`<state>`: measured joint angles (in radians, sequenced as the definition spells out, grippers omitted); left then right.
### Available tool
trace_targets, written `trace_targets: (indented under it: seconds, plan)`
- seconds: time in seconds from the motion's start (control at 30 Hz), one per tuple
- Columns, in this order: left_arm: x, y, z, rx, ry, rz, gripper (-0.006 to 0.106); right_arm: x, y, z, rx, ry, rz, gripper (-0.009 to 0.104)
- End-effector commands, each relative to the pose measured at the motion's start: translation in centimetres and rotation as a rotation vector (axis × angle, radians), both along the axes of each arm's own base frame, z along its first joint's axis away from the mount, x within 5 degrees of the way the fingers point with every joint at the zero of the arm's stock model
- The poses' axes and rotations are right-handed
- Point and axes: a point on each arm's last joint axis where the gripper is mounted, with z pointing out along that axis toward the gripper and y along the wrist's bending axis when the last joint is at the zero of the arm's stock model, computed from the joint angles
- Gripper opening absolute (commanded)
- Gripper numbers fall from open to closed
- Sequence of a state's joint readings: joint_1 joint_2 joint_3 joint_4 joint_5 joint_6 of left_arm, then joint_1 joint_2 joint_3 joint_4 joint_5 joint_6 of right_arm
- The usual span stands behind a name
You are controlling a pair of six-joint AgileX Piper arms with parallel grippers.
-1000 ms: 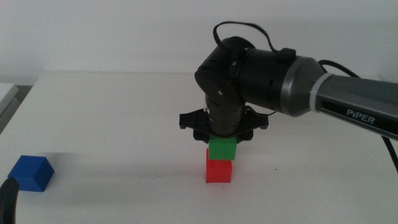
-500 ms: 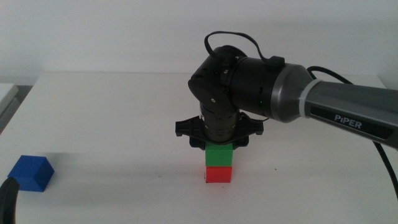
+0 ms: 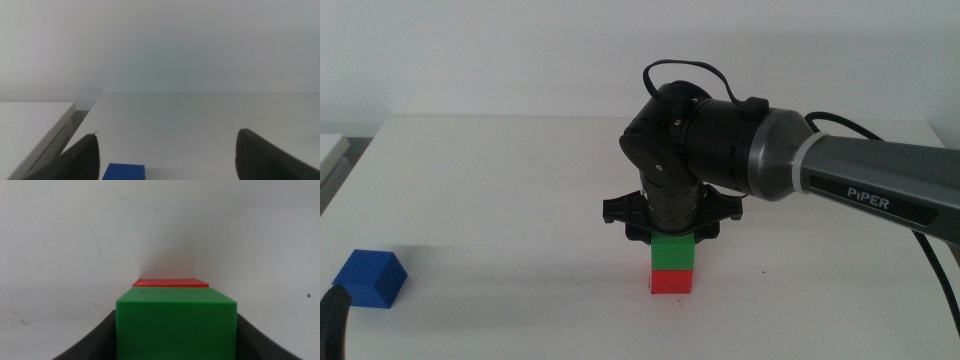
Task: Stack red cubes first, then green, then blue cubes in a specific spot.
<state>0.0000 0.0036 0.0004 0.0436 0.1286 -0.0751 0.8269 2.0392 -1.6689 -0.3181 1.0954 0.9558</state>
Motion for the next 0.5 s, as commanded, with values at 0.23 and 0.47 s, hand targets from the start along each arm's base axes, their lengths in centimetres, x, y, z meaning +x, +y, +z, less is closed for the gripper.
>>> trace_targets:
  seconds: [0.23,0.47]
  plan:
    - [-0.03,0.0,0.16,0.002,-0.018,-0.001,0.091,0.36,0.3,0.32,0.029,-0.038,0.011,0.012]
    - [-0.03,0.0,0.16,0.002,-0.018,-0.001,0.091,0.21,0.07,0.27,0.002,-0.02,0.012,0.012]
